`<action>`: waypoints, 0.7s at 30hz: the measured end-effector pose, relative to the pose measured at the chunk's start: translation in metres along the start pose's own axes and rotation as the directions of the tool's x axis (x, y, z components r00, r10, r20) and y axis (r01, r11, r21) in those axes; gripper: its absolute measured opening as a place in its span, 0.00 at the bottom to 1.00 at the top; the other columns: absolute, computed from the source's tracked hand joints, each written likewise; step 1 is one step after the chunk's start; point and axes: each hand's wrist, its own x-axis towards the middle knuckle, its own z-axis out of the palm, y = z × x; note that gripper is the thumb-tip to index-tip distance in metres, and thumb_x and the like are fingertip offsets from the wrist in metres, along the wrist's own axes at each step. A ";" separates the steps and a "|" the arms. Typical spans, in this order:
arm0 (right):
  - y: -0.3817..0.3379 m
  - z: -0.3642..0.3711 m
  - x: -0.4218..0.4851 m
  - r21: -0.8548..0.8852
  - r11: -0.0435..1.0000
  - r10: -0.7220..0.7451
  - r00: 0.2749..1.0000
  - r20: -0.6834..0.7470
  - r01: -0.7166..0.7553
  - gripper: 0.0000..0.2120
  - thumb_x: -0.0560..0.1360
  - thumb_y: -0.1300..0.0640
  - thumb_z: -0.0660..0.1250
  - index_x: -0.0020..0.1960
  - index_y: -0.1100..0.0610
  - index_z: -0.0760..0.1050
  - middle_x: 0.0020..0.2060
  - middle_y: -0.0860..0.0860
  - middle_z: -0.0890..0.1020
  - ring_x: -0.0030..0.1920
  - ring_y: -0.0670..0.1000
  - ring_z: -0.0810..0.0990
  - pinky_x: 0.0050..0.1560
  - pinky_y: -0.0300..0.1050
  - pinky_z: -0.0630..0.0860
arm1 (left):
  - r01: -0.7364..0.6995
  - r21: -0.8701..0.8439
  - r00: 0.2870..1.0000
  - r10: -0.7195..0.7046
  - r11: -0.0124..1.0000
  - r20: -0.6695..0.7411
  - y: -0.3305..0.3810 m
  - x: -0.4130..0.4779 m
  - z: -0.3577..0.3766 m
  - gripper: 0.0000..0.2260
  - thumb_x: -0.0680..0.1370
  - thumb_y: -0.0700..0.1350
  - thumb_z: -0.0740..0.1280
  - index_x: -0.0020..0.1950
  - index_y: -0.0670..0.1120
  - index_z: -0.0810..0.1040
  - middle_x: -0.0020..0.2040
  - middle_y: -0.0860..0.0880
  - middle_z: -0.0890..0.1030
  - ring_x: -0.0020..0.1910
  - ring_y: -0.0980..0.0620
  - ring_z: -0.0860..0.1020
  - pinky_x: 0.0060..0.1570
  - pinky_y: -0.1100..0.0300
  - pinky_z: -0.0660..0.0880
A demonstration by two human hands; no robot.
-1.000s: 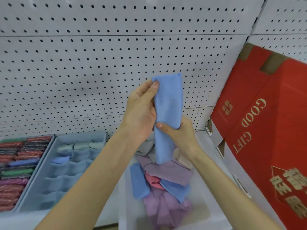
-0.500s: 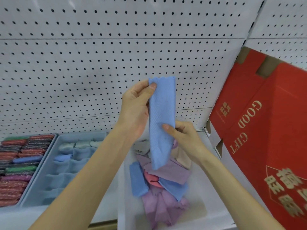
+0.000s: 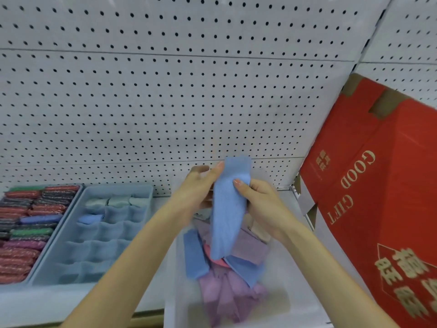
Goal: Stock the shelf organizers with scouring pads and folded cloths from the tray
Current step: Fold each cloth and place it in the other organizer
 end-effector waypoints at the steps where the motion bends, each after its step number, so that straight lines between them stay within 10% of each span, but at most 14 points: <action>1: 0.007 -0.002 0.002 0.002 1.000 0.027 1.000 -0.007 -0.027 0.12 0.80 0.57 0.60 0.52 0.62 0.79 0.48 0.55 0.85 0.49 0.54 0.83 0.54 0.51 0.78 | 0.003 0.014 1.000 -0.003 1.000 0.018 -0.013 -0.003 0.000 0.23 0.77 0.53 0.67 0.69 0.49 0.65 0.50 0.44 0.83 0.49 0.46 0.82 0.52 0.49 0.79; 6: 0.035 -0.007 0.000 0.006 0.984 0.178 0.981 0.082 -0.179 0.10 0.80 0.62 0.59 0.55 0.62 0.78 0.54 0.58 0.83 0.58 0.57 0.80 0.64 0.55 0.72 | -0.208 0.204 0.975 0.219 0.957 -0.031 -0.055 -0.004 -0.002 0.15 0.76 0.37 0.67 0.57 0.56 0.74 0.31 0.43 0.74 0.35 0.48 0.74 0.40 0.49 0.76; 15: 0.047 -0.023 -0.009 -0.161 0.981 -0.136 0.971 -0.195 0.105 0.22 0.68 0.71 0.73 0.53 0.52 0.70 0.35 0.50 0.79 0.32 0.45 0.79 0.36 0.44 0.78 | -0.311 0.016 0.940 0.310 0.950 -0.142 -0.071 -0.012 0.020 0.09 0.75 0.32 0.67 0.47 0.45 0.82 0.36 0.42 0.78 0.38 0.50 0.75 0.40 0.57 0.76; 21: 0.039 -0.041 -0.024 -0.142 0.973 -0.195 0.977 -0.089 0.182 0.15 0.68 0.73 0.71 0.50 0.58 0.79 0.41 0.51 0.82 0.38 0.40 0.81 0.40 0.34 0.78 | -0.353 -0.049 0.932 0.347 0.934 -0.105 -0.070 -0.016 0.031 0.13 0.73 0.30 0.69 0.53 0.44 0.80 0.41 0.47 0.84 0.38 0.57 0.81 0.39 0.64 0.77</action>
